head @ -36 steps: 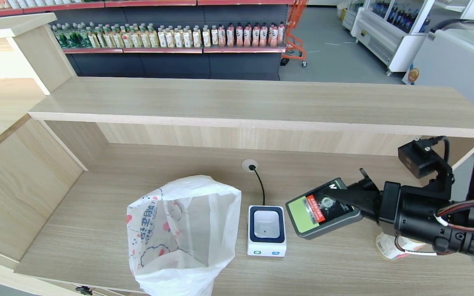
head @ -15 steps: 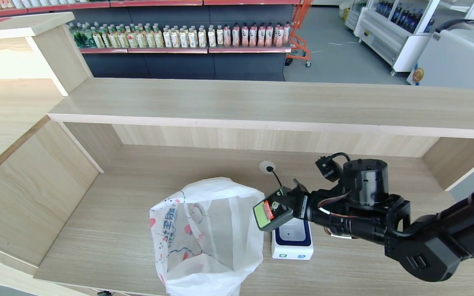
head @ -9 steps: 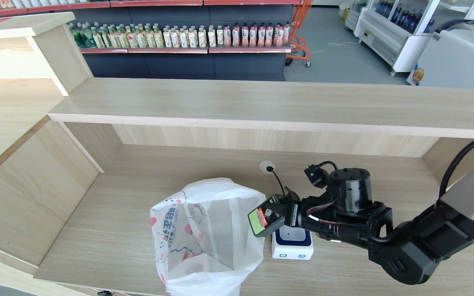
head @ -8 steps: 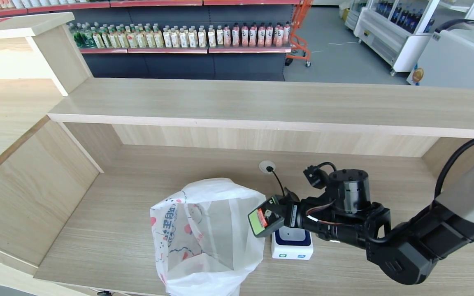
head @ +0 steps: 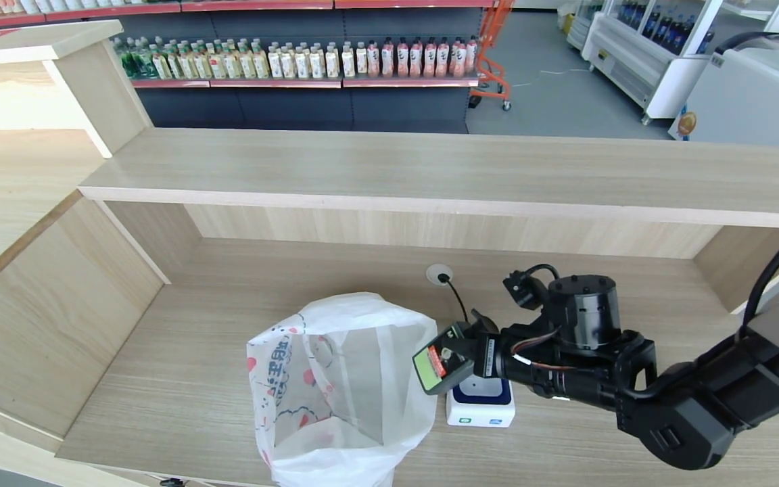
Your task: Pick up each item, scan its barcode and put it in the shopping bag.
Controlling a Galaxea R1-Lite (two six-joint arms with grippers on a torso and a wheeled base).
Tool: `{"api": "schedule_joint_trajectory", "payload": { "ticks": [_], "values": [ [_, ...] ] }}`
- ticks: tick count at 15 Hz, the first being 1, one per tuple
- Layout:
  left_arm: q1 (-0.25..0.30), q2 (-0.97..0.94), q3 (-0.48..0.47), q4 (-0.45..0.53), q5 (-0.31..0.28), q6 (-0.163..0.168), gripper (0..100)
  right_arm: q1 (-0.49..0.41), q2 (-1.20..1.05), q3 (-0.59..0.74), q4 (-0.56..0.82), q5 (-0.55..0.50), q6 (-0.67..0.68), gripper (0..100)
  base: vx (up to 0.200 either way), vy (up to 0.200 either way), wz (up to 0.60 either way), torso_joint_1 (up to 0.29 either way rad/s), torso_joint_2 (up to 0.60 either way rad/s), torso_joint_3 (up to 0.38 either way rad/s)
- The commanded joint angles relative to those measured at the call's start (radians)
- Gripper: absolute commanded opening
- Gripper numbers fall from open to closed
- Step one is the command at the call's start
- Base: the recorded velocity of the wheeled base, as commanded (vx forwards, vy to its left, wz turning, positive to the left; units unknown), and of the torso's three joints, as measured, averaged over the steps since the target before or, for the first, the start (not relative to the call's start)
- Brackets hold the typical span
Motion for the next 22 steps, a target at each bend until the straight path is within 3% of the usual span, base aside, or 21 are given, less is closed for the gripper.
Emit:
{"api": "schedule_joint_trajectory", "payload": {
  "ticks": [1, 11, 22],
  "values": [
    [0.0, 0.0, 0.0, 0.0, 0.0, 0.0, 100, 0.001, -0.058, 0.002, 0.025, -0.006, -0.001, 0, 0.0, 0.0, 0.0, 0.0, 0.0, 0.0],
    [0.0, 0.0, 0.0, 0.0, 0.0, 0.0, 100, 0.001, -0.064, 0.039, 0.076, -0.124, -0.044, 0, 0.0, 0.0, 0.0, 0.0, 0.0, 0.0],
    [0.0, 0.0, 0.0, 0.0, 0.0, 0.0, 100, 0.002, -0.126, 0.076, 0.079, -0.129, -0.061, 0, 0.0, 0.0, 0.0, 0.0, 0.0, 0.0]
  ]
}}
